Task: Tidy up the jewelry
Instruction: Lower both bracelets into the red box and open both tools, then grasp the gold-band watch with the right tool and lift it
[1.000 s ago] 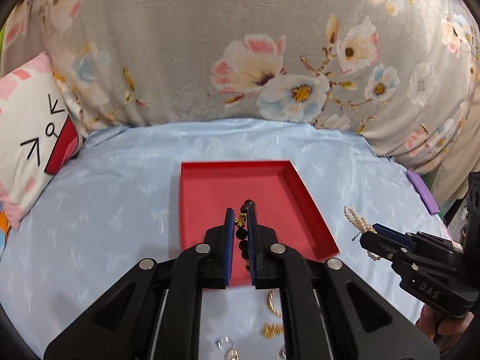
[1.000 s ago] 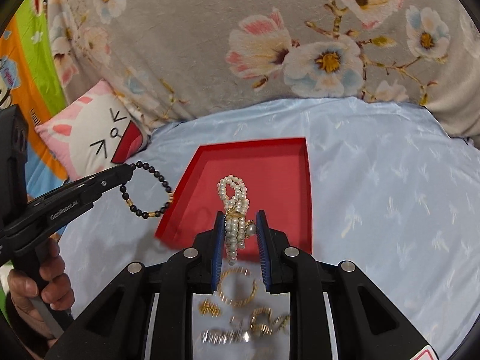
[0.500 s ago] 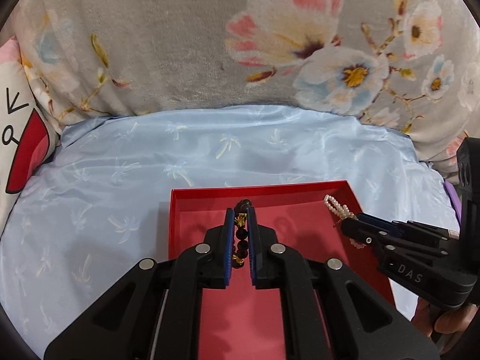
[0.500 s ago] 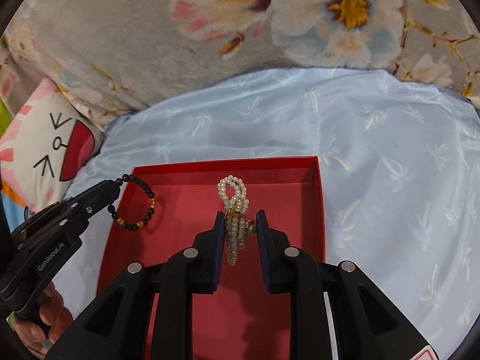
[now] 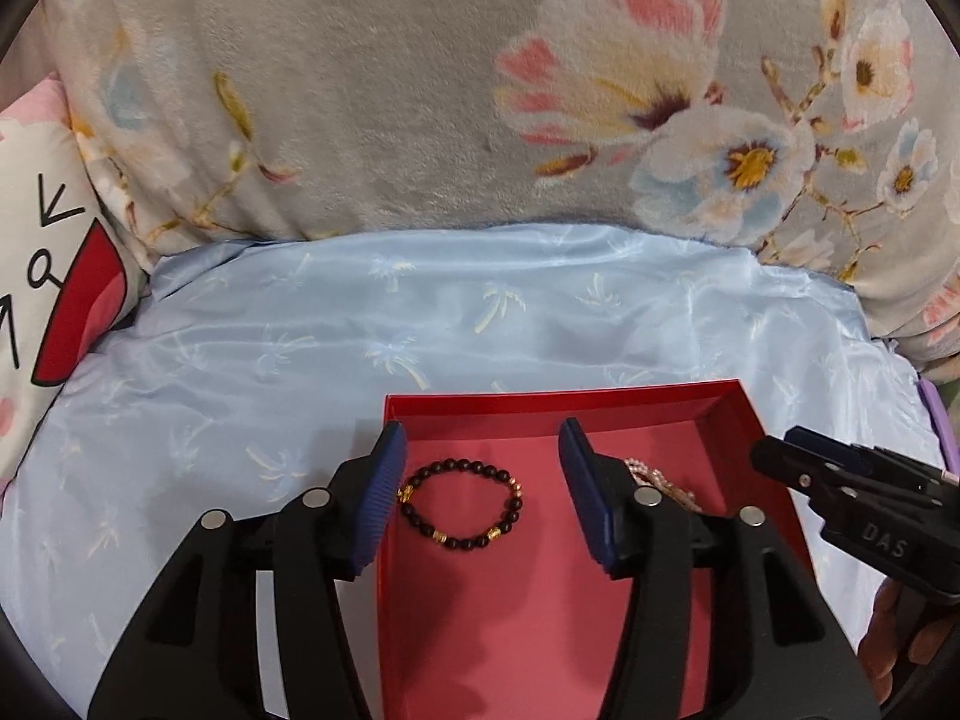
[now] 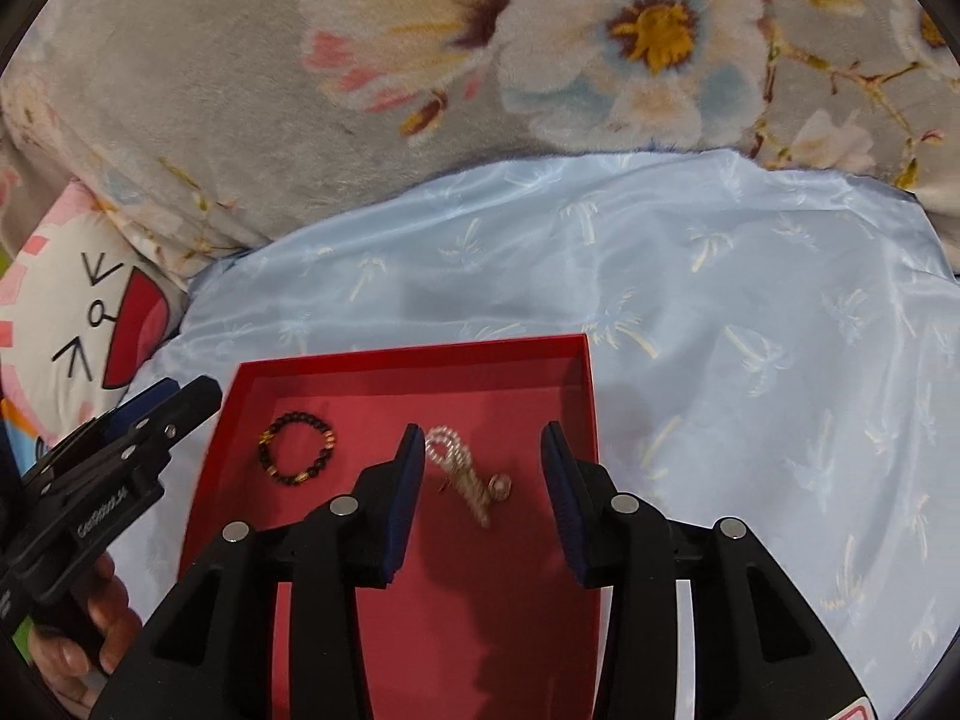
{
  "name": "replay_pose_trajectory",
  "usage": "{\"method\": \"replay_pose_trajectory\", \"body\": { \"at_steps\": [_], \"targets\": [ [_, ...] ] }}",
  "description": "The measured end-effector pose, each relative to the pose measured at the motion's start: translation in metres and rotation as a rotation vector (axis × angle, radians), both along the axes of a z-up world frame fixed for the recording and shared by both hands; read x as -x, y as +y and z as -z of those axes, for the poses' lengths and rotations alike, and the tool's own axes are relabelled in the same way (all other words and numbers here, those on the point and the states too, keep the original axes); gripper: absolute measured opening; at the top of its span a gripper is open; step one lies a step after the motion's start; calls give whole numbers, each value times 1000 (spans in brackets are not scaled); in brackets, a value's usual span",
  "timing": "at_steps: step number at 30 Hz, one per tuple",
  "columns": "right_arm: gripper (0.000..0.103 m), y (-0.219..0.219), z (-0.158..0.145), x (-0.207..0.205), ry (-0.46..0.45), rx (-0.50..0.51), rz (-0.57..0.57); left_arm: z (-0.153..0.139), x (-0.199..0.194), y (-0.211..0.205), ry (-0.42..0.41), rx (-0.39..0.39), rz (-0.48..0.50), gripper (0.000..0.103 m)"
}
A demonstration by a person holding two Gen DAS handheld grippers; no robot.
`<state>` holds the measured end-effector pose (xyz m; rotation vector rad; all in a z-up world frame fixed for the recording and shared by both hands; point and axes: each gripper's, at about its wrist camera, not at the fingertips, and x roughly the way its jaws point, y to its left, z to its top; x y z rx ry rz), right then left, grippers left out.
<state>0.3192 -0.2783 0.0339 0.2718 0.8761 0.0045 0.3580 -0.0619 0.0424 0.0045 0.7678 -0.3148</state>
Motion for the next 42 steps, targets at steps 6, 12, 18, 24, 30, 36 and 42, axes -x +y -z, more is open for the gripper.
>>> {"method": "replay_pose_trajectory", "body": {
  "at_steps": [6, 12, 18, 24, 30, 36, 42],
  "targets": [
    [43, 14, -20, 83, -53, -5, -36, -19, 61, 26, -34, -17, -6, 57],
    [43, 33, -8, 172, -28, 23, -35, -8, 136, 55, -12, -41, -17, 64],
    [43, 46, 19, 245, 24, 52, -22, 25, 199, 71, 76, -25, -14, 65],
    [43, 56, 46, 274, 87, 44, -29, 47, 243, 74, 104, -17, -6, 65],
    [43, 62, 62, 269, 100, 73, -23, 62, 257, 71, 145, -6, -14, 65],
    [43, 55, 72, 253, 117, 30, -12, 67, 259, 70, 158, -7, -15, 65],
    [43, 52, 79, 239, 120, -13, -6, 69, 256, 69, 161, -10, -18, 65]
  ]
}}
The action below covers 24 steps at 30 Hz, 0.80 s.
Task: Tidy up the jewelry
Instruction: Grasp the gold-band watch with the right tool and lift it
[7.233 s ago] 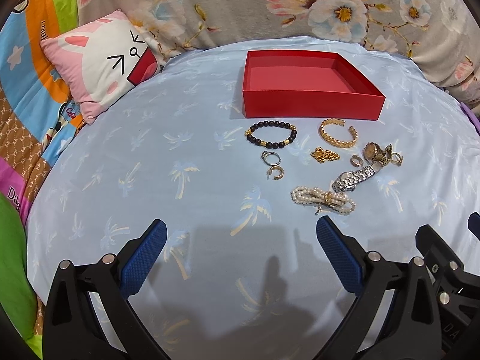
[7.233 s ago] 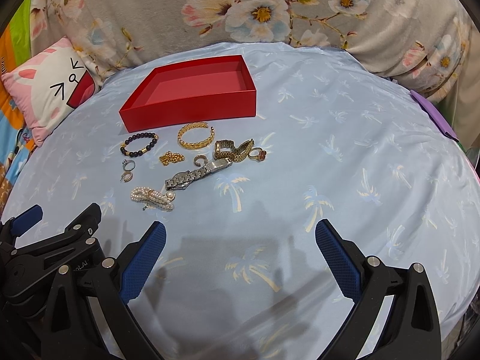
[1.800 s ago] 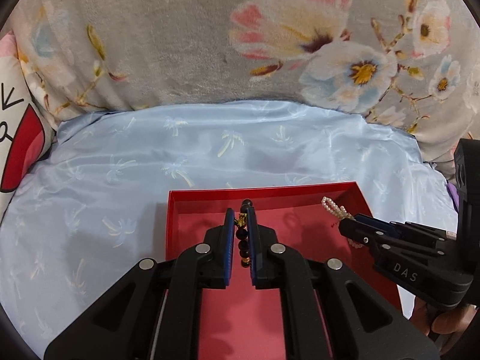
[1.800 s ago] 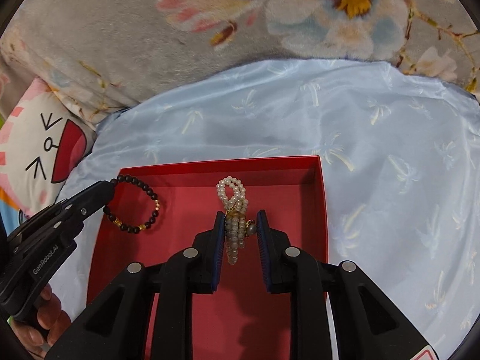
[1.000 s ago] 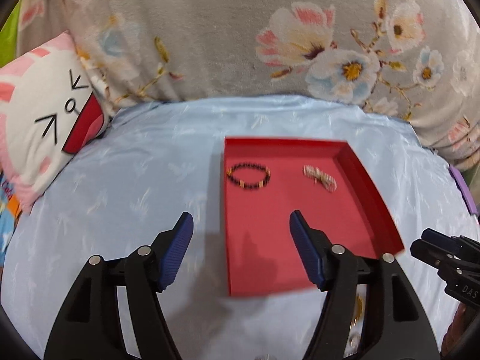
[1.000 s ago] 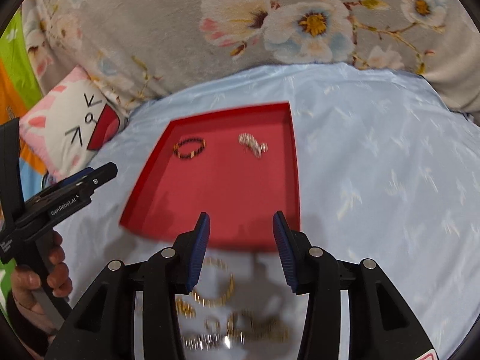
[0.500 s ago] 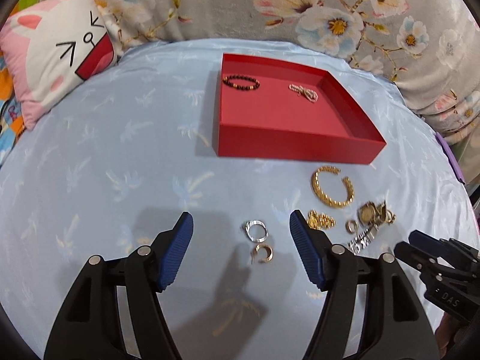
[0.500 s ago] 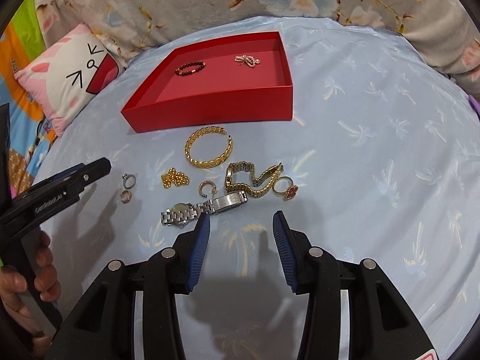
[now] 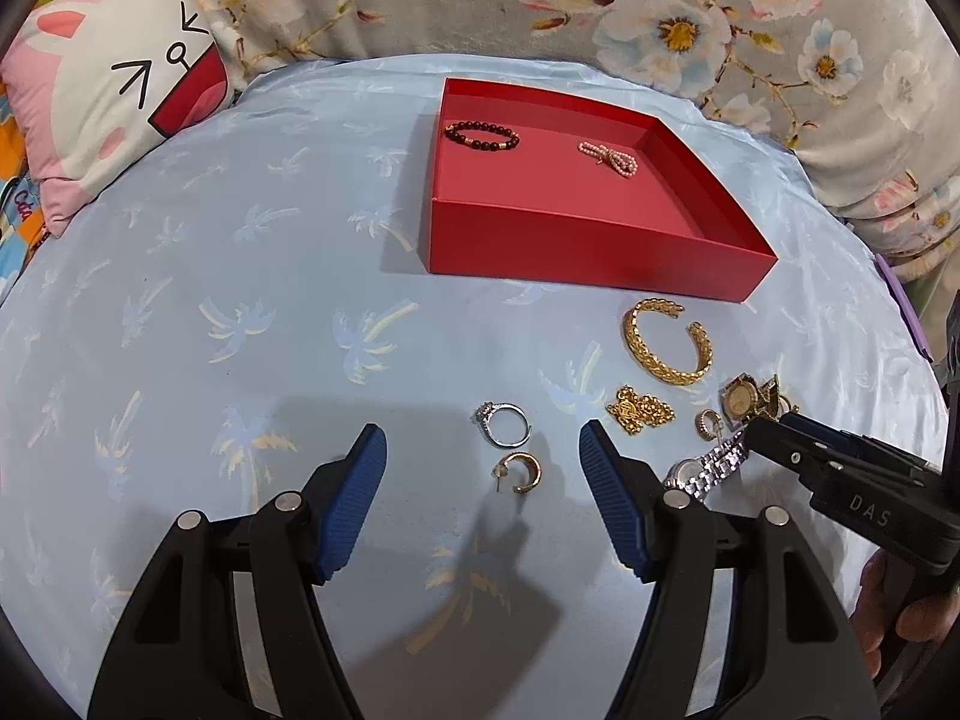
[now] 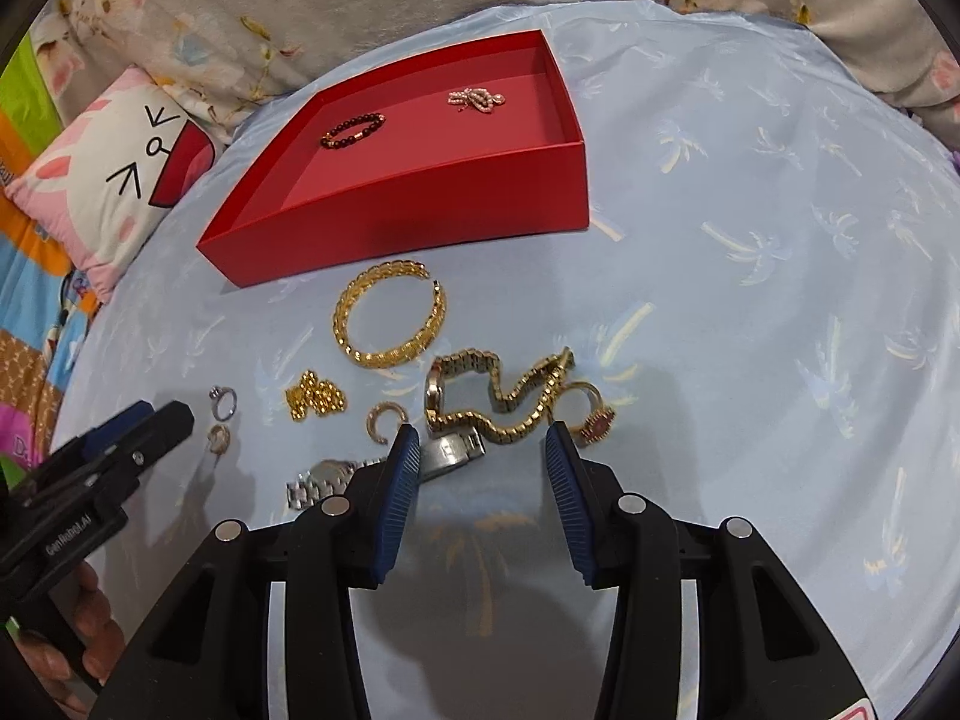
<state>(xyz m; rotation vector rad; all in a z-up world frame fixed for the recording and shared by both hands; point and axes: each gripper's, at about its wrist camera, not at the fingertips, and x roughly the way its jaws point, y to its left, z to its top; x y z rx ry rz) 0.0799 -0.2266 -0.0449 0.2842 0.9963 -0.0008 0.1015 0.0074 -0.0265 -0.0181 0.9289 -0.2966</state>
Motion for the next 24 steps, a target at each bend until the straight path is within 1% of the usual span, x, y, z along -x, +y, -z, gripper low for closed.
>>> {"method": "replay_pose_trajectory", "body": {
  "at_steps": [4, 10, 11, 12, 14, 16, 21, 24],
  "targets": [
    [43, 4, 0, -10, -2, 5, -12, 3, -4, 0, 10, 3, -1, 65],
    [43, 11, 1, -22, -12, 40, -19, 6, -9, -1, 19, 1, -1, 65],
    [38, 10, 1, -22, -12, 41, -18, 6, -9, -1, 19, 1, -1, 65],
    [28, 10, 2, -23, -11, 41, -16, 6, -10, -1, 20, 2, 0, 65],
    [17, 9, 3, -24, -10, 33, -22, 6, -10, -1, 19, 2, 0, 64],
    [15, 9, 3, -23, -11, 13, -28, 6, -11, -2, 21, 5, 4, 64],
    [15, 13, 0, -18, -32, 46, -37, 6, -13, -6, 27, 12, 22, 64],
    [15, 10, -8, -11, -59, 42, -24, 6, -12, -8, 27, 13, 30, 64]
  ]
}}
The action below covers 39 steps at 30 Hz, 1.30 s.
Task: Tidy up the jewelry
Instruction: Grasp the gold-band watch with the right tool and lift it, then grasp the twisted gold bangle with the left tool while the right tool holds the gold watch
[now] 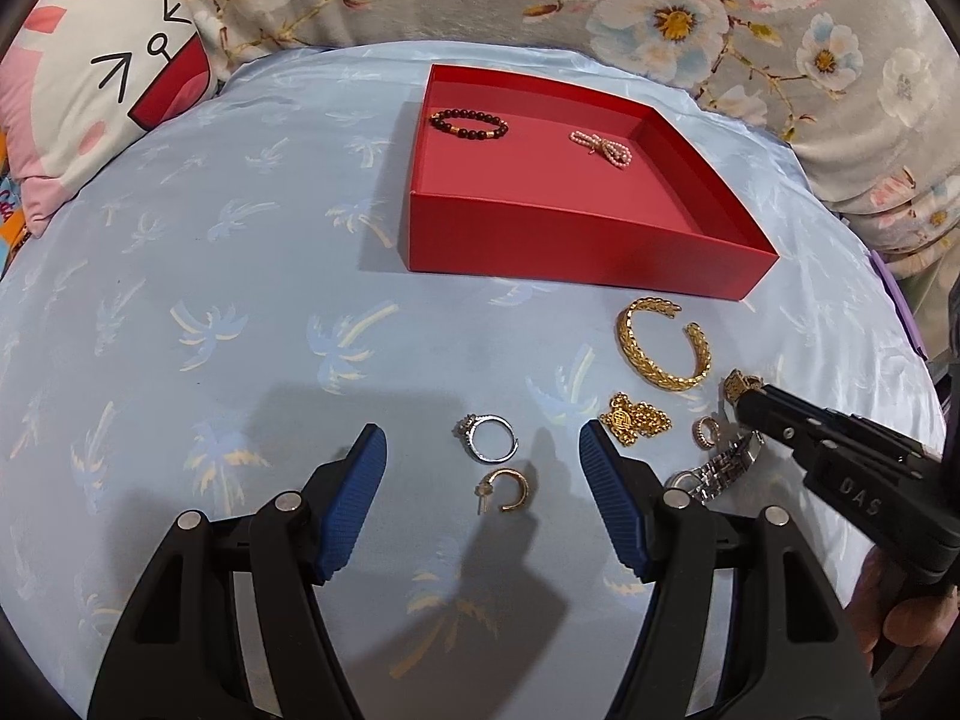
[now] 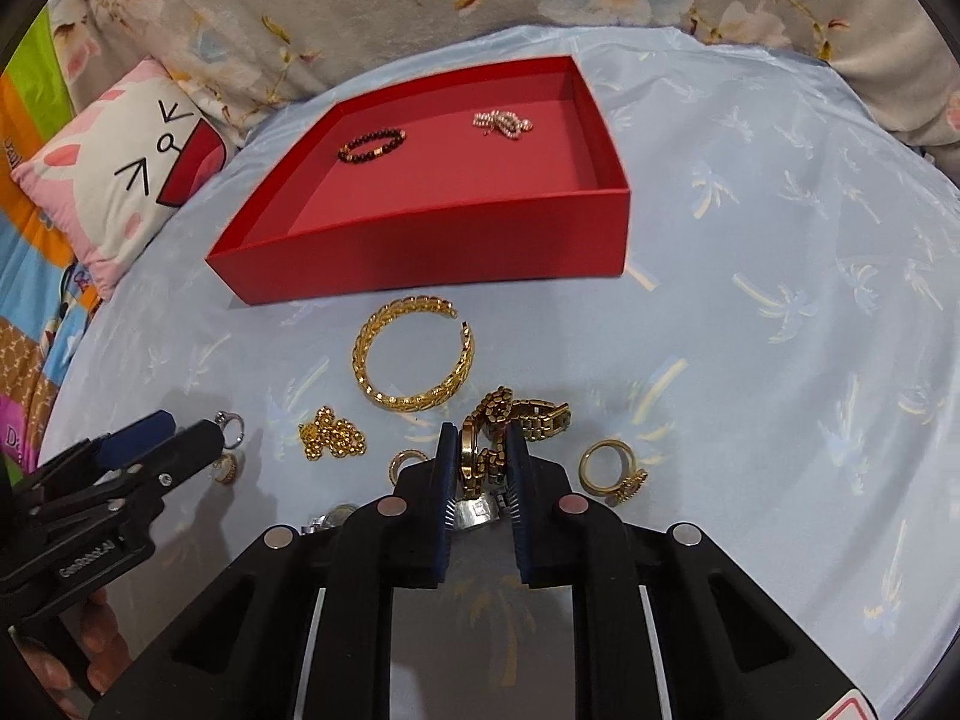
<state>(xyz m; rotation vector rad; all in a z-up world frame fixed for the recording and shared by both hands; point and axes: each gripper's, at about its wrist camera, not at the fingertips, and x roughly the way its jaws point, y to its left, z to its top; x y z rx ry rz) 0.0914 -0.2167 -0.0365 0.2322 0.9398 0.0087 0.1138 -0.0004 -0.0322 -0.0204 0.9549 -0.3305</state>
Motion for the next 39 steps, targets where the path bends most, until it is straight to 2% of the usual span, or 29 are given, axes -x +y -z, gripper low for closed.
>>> {"method": "replay_pose_trajectory", "body": {
  "at_steps": [7, 11, 20, 26, 31, 39],
  "targets": [
    [15, -23, -31, 31, -66, -33, 46, -4, 8, -8, -3, 10, 35, 64],
    [14, -31, -42, 46, -75, -27, 66, -4, 17, -21, -1, 11, 76, 64],
    [15, -41, -40, 72, -51, -40, 92, 1, 39, -54, 16, 13, 171, 64],
    [15, -45, -37, 82, -47, -45, 102, 6, 45, -67, 25, 6, 198, 64],
    [15, -49, -40, 86, -56, -53, 111, 3, 37, -69, 20, 16, 184, 64],
    [15, -45, -39, 83, -58, -69, 91, 3, -3, -73, 24, 32, 124, 63]
  ]
}}
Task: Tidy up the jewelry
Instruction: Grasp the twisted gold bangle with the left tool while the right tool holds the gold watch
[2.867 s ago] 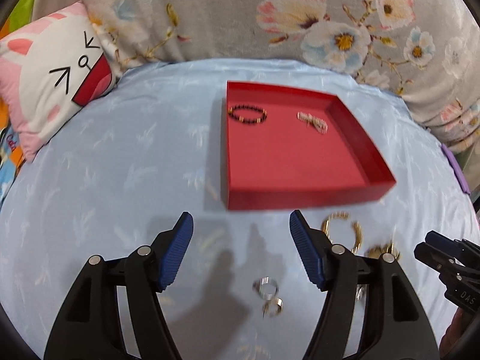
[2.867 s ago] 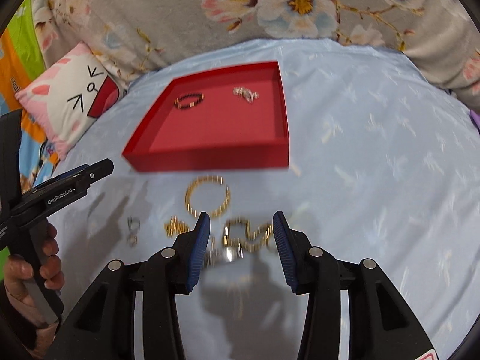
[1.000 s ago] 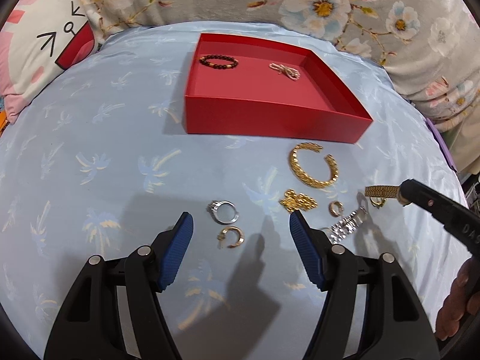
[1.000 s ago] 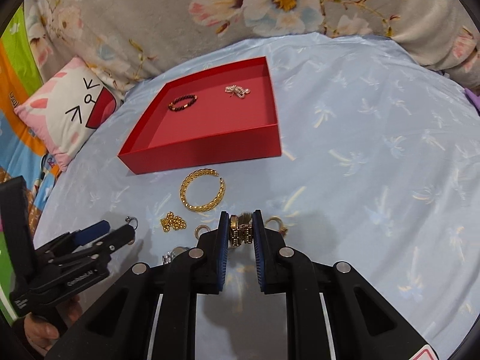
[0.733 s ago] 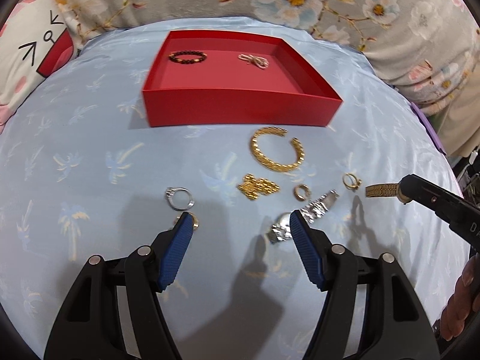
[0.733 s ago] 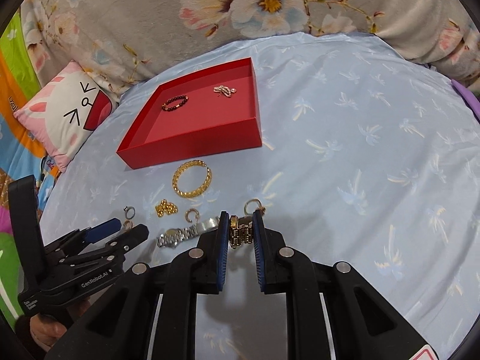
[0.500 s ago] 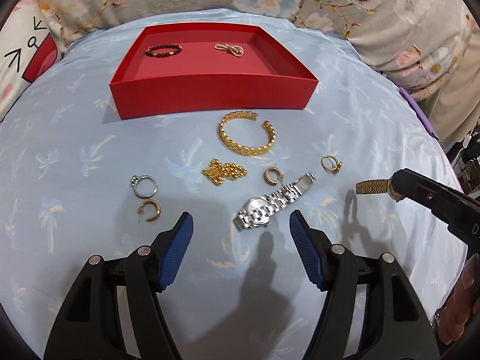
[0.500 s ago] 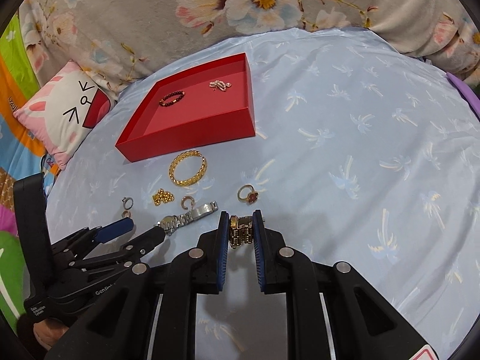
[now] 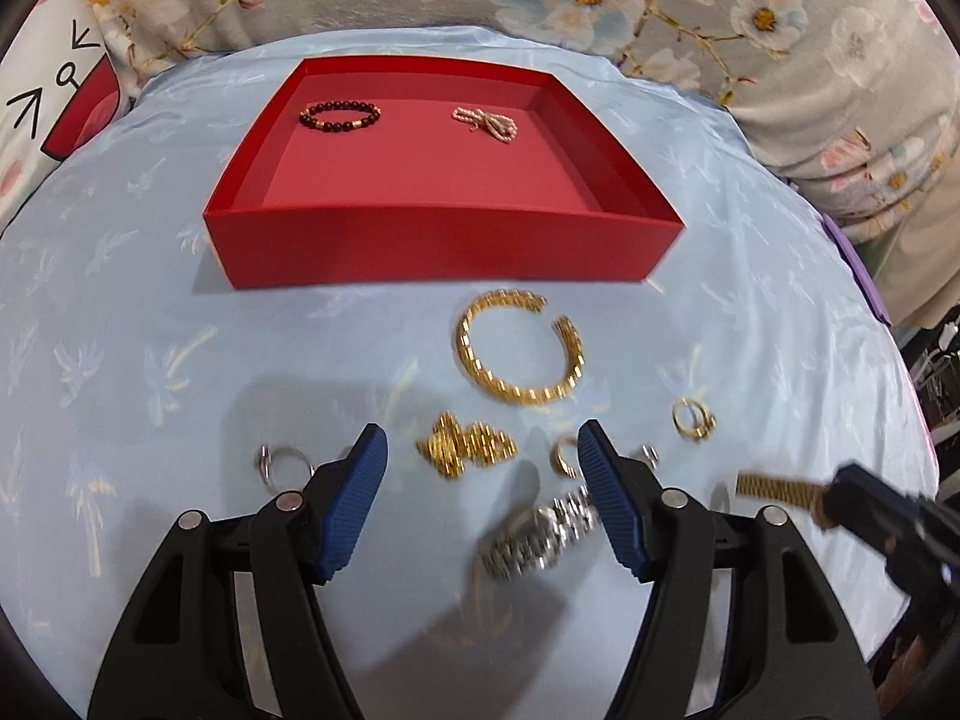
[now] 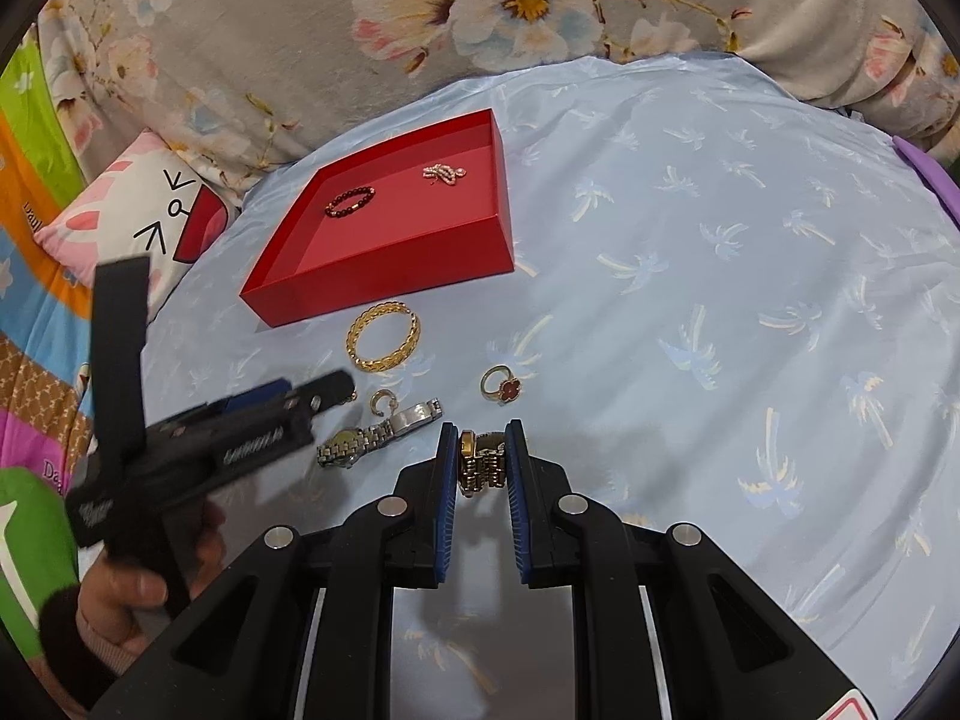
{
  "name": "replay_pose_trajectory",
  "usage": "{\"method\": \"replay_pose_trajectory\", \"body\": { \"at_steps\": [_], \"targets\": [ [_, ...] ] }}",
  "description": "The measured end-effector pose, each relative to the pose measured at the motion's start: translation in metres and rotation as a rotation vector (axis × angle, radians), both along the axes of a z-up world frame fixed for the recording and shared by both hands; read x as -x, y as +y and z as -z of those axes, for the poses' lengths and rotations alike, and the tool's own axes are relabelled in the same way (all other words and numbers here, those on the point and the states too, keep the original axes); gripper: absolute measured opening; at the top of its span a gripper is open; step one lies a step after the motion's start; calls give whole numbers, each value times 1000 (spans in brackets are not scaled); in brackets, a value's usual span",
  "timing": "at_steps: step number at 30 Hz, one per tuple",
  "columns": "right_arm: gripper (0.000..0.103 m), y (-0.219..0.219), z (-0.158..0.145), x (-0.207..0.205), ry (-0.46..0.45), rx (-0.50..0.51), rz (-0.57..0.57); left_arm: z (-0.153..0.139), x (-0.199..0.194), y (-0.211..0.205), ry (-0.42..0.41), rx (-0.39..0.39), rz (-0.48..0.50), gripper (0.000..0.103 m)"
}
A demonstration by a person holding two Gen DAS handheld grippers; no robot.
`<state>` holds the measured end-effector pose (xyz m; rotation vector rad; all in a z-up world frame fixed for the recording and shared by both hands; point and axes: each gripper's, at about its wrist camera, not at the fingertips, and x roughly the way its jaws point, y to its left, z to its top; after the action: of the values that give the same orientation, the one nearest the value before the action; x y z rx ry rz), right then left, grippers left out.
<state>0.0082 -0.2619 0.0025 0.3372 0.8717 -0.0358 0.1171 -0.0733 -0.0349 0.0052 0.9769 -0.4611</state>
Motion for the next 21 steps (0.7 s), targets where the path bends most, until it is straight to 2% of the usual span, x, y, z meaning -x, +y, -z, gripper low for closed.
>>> {"method": "replay_pose_trajectory", "body": {
  "at_steps": [9, 13, 15, 16, 21],
  "targets": [
    [15, -3, 4, -5, 8, -10, 0, 10, -26, -35, -11, -63, 48, 64],
    [15, -4, 5, -7, 11, -15, -1, 11, -28, -44, -48, -103, 49, 63],
    [15, -5, 6, -8, 14, -18, -1, 12, -27, -45, -60, -114, 51, 60],
    [15, -5, 6, -8, 14, -19, -1, 12, -27, -47, -72, -129, 52, 55],
    [15, -4, 6, -9, 14, -20, -3, 12, -26, -47, -78, -130, 58, 55]
  ]
}}
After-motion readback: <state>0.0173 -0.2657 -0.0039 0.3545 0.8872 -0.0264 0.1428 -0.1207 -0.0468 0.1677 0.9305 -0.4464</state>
